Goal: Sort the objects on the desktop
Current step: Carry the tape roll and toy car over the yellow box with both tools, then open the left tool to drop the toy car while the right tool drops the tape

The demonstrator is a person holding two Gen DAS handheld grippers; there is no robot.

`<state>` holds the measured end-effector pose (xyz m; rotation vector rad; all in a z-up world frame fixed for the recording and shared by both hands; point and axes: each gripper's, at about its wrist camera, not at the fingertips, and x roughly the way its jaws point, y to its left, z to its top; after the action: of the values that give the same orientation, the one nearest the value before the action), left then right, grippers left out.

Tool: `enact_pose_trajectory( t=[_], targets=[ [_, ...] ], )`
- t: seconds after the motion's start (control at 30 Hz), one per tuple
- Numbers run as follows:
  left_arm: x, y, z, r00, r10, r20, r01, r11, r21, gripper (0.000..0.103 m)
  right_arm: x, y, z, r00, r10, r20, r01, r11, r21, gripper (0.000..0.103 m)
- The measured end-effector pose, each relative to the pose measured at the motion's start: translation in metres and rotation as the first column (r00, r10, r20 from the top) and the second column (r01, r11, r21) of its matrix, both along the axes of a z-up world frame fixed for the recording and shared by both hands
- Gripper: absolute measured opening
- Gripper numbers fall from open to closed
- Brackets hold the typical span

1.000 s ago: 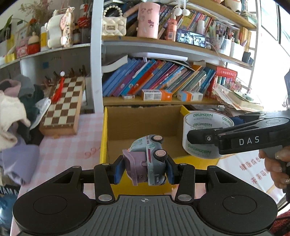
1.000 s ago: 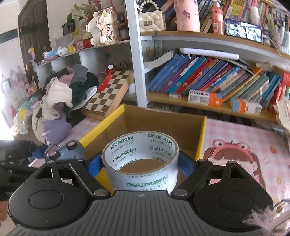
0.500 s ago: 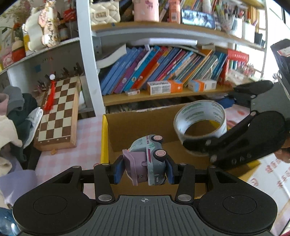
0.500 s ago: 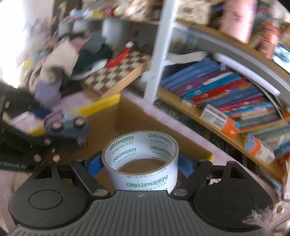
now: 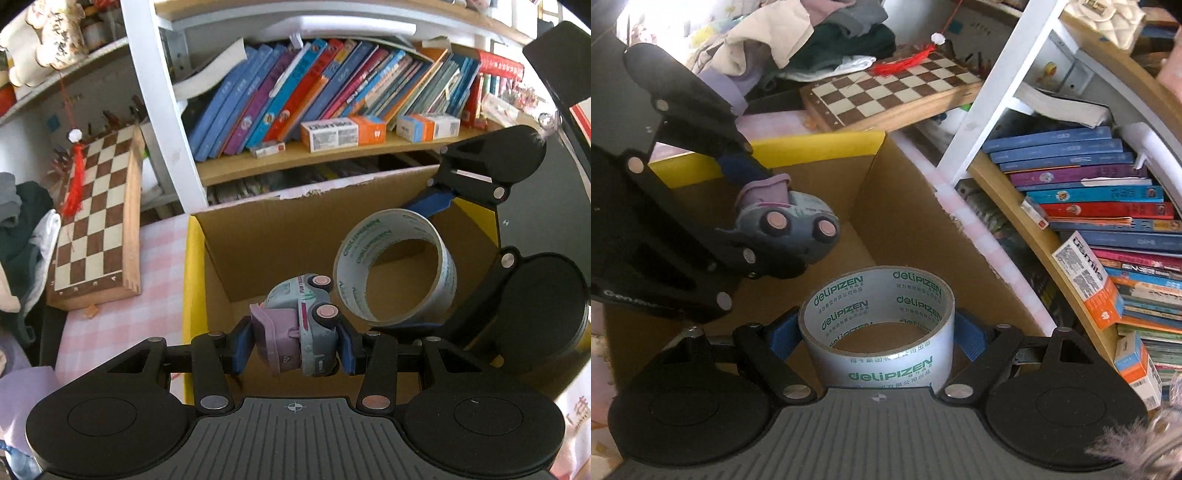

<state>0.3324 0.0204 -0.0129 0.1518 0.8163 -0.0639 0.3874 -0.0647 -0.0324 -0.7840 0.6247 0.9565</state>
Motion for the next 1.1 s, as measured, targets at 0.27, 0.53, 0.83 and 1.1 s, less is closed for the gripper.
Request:
enact_pose_trajectory(
  t=[0.27,0.53,0.83,1.1],
  targets=[
    [0.012,-0.004,-0.005,0.999,-0.023,-0.024,0.024,0.999,0.025,0.044,0.004,0.007,-0.006,0.999,0.034,-0.031,-0.035,0.999,-0.040,0.085],
    [0.016,-0.007,-0.006,0.999,-0.033,-0.035,0.035,0.998,0.050,0.045,0.001,0.011,-0.010,0.998,0.055,-0.025,-0.057,0.996,-0.066,0.085],
    [0.017,-0.009,-0.007,0.998,-0.046,-0.040,0.048,0.996,0.072,0.044,0.001,0.011,-0.012,0.998,0.059,-0.029,-0.061,0.995,-0.075,0.085],
    [0.016,-0.009,-0.007,0.998,-0.047,-0.033,0.049,0.997,0.067,0.045,0.001,0.010,-0.012,0.998,0.055,-0.022,-0.056,0.996,-0.069,0.085]
  ],
)
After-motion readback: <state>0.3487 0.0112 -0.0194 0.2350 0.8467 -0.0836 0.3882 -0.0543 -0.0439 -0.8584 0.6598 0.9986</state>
